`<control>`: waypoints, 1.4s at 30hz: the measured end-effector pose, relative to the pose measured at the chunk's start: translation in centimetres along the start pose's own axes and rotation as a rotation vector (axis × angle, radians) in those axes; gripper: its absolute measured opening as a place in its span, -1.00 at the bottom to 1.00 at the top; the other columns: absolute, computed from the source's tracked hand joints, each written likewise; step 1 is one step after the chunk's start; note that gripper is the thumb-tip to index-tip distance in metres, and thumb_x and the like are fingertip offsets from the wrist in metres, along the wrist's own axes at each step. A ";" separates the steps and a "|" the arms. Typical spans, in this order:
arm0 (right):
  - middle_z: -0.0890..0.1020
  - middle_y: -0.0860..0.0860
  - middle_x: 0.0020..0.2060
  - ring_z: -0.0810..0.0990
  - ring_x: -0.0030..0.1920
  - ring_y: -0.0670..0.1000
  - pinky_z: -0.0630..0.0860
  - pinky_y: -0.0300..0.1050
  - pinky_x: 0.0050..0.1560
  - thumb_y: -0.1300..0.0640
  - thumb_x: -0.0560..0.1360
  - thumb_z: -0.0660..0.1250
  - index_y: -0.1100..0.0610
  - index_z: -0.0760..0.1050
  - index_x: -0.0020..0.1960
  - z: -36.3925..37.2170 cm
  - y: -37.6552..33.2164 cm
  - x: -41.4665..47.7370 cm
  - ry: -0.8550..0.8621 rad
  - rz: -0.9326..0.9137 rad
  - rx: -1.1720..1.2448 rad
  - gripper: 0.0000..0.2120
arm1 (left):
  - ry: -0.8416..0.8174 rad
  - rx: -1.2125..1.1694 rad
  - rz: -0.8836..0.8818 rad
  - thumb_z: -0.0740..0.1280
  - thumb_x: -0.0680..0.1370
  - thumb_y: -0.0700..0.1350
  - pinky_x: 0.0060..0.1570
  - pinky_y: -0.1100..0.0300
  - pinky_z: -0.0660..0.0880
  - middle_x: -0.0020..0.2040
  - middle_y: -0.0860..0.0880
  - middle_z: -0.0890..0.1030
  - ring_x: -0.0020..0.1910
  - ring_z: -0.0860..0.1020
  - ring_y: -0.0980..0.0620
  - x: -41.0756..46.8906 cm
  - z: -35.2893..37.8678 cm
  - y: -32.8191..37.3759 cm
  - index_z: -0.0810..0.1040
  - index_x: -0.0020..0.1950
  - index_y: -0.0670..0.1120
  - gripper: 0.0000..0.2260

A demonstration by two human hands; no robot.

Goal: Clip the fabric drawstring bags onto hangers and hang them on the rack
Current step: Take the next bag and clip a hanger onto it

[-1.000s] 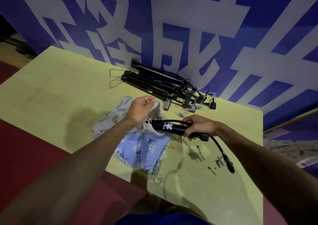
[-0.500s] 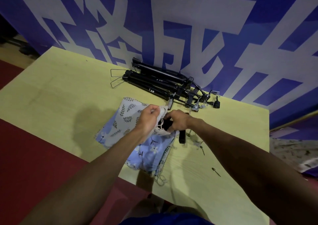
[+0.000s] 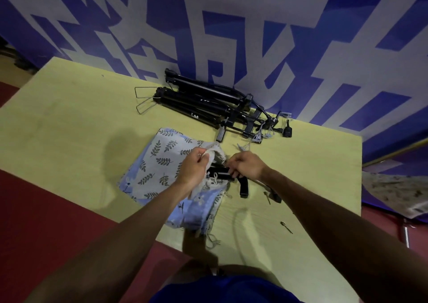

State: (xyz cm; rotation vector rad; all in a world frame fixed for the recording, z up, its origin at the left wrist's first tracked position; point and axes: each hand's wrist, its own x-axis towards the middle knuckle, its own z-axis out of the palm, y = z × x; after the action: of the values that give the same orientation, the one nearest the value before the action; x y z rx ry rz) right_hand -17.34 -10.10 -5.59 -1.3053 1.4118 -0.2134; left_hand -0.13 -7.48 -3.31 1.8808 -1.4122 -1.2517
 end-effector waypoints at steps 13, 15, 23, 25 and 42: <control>0.70 0.09 -0.13 0.67 -0.17 -0.08 0.55 -0.33 -0.06 0.33 0.38 0.47 0.23 0.60 0.07 2.0 -1.3 -1.7 -0.066 -0.098 0.359 -0.73 | -0.046 0.086 0.066 0.17 0.61 -0.09 -0.41 0.15 0.27 -0.38 -0.04 0.40 -0.50 0.29 0.03 -0.9 -0.8 -0.3 0.27 0.33 0.01 -0.71; 0.69 0.13 -0.16 0.67 -0.20 -0.03 0.55 -0.30 -0.15 0.37 0.37 0.46 0.24 0.60 0.05 1.4 -0.9 -2.0 -0.001 -0.072 0.453 -0.74 | -0.057 0.094 0.127 0.20 0.60 -0.10 -0.39 0.02 0.34 -0.34 -0.20 0.48 -0.48 0.37 -0.13 -0.9 -0.9 -0.3 0.23 0.35 0.11 -0.65; 0.65 0.11 -0.25 0.65 -0.19 0.05 0.62 -0.12 -0.08 0.48 0.48 0.21 0.20 0.58 -0.01 -1.3 0.2 -3.7 -0.003 -0.077 0.820 -0.73 | -0.222 0.391 0.213 0.27 0.53 0.15 -0.14 0.15 0.37 -0.11 0.05 0.41 -0.10 0.45 0.03 -1.3 0.2 1.0 0.56 -0.04 0.04 -0.79; 0.64 0.08 -0.27 0.61 -0.28 0.01 0.60 -0.14 -0.15 0.47 0.48 0.21 0.19 0.58 0.02 -1.8 0.4 -3.7 -0.008 -0.065 0.825 -0.72 | -0.253 0.428 0.195 0.29 0.51 0.15 -0.07 0.12 0.37 -0.12 0.01 0.38 -0.03 0.44 -0.01 -1.2 0.5 1.3 0.59 -0.10 0.01 -0.77; 0.65 0.13 -0.10 0.61 -0.10 0.13 0.56 -0.08 -0.06 0.08 0.38 0.47 0.17 0.57 -0.04 -1.3 1.0 1.8 0.289 -0.067 -0.249 -0.78 | -0.178 0.988 0.513 0.34 0.41 -0.26 0.52 0.04 0.00 0.56 -0.05 0.06 0.55 0.00 -0.04 4.8 3.5 3.0 0.31 0.42 -0.07 -0.42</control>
State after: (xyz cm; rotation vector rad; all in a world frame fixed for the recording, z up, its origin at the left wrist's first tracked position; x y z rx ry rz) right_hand -18.46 -11.80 -6.88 -1.5750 1.6797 -0.2872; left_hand -4.40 -12.44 -4.44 1.7147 -2.7192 -0.4724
